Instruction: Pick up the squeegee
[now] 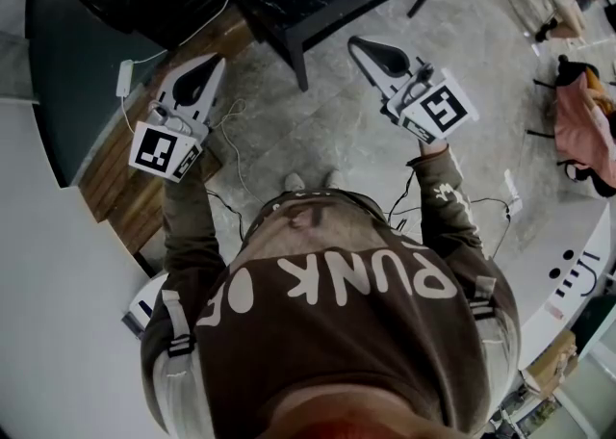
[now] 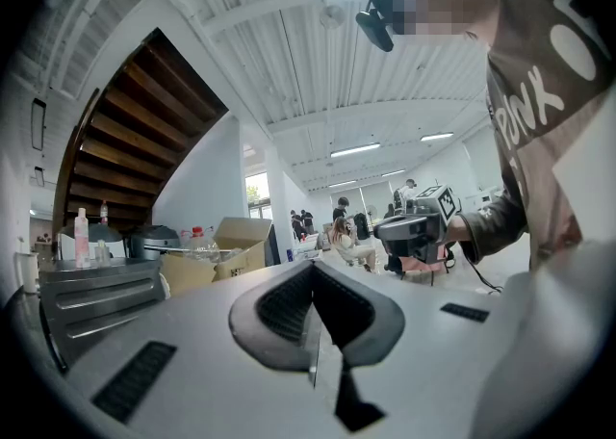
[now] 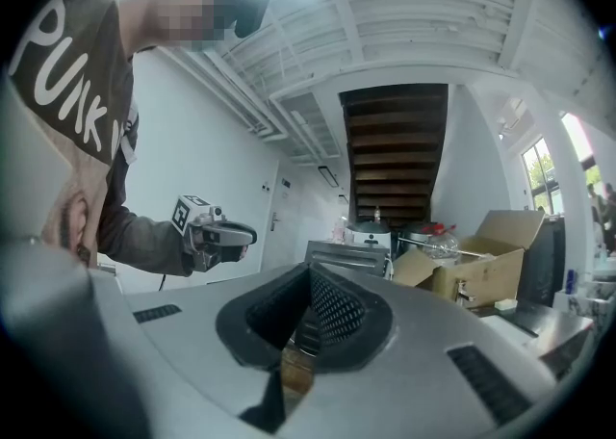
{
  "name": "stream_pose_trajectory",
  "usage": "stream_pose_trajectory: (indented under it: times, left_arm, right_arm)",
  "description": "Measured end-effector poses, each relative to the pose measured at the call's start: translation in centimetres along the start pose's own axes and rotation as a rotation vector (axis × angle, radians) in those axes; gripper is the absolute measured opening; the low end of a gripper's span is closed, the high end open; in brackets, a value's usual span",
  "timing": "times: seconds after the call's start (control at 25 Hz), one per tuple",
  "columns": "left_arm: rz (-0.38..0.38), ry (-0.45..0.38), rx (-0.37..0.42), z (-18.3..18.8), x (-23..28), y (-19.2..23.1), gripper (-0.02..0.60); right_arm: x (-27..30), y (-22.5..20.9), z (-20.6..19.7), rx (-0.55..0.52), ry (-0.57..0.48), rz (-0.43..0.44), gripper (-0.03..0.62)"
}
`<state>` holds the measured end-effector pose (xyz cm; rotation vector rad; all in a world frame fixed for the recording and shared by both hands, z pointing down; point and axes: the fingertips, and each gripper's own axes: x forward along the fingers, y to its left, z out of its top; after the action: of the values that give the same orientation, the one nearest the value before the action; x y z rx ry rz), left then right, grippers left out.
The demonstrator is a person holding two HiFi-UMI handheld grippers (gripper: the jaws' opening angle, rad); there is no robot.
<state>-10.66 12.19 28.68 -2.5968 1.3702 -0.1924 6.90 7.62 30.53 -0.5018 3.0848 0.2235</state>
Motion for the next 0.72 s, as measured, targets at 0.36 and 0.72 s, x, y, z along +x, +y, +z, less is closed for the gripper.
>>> stream_pose_trajectory:
  times: [0.36,0.72]
  left_arm:
    - [-0.002,0.003,-0.001,0.06,0.17,0.04,0.002]
    - [-0.002,0.004,-0.002,-0.22,0.29,0.26,0.002]
  right_arm:
    - [0.26,-0.08,-0.22,0.015,0.004,0.008,0.051]
    - [0.73,0.68,-0.68,0.036,0.010,0.065,0.264]
